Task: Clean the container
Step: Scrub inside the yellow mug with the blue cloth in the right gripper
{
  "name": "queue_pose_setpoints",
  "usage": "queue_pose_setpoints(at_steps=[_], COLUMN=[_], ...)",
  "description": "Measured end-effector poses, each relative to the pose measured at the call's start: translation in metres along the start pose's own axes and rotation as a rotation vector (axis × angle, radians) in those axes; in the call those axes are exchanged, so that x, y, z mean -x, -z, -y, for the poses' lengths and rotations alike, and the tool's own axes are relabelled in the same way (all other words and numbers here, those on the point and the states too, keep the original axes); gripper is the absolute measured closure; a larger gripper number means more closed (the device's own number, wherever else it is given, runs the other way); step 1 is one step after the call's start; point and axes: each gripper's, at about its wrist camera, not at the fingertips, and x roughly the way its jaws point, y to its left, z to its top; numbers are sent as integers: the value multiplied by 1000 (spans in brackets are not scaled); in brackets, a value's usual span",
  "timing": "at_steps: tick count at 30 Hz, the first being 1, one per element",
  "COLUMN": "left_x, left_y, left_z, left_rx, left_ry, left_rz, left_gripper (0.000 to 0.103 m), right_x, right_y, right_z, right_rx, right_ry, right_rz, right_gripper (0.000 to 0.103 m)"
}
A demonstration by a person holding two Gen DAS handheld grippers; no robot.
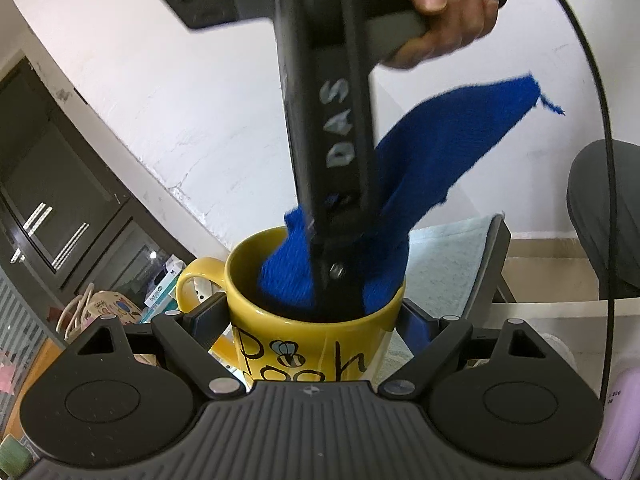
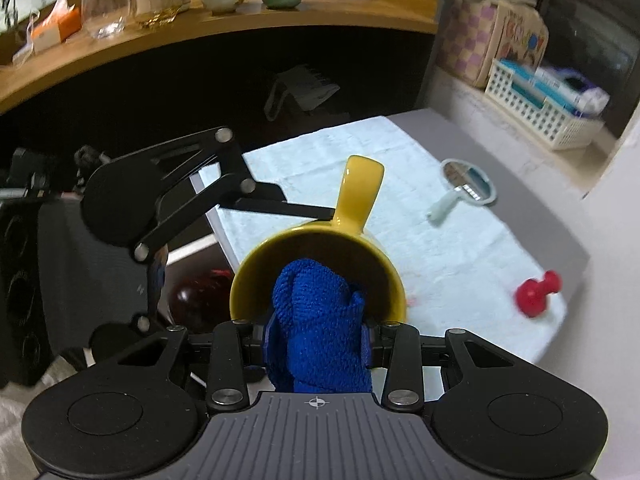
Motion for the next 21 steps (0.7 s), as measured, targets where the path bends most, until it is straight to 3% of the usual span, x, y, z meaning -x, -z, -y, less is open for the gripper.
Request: queue_pose_setpoints(at_steps=[16,21], left_x=[-6,-11], left_y=[8,8], left_z=[-52,-71], left_rx=[60,85], left_ry=[12,20], left_rz=[-8,-12], left_gripper=[12,12], right_x=[-22,-19], right_y=[-7,-10], right_z=[24,19], right_rx=[-147,-102], right_ry=[-162,-102], right_rz=[20,28], right_gripper=[62,62])
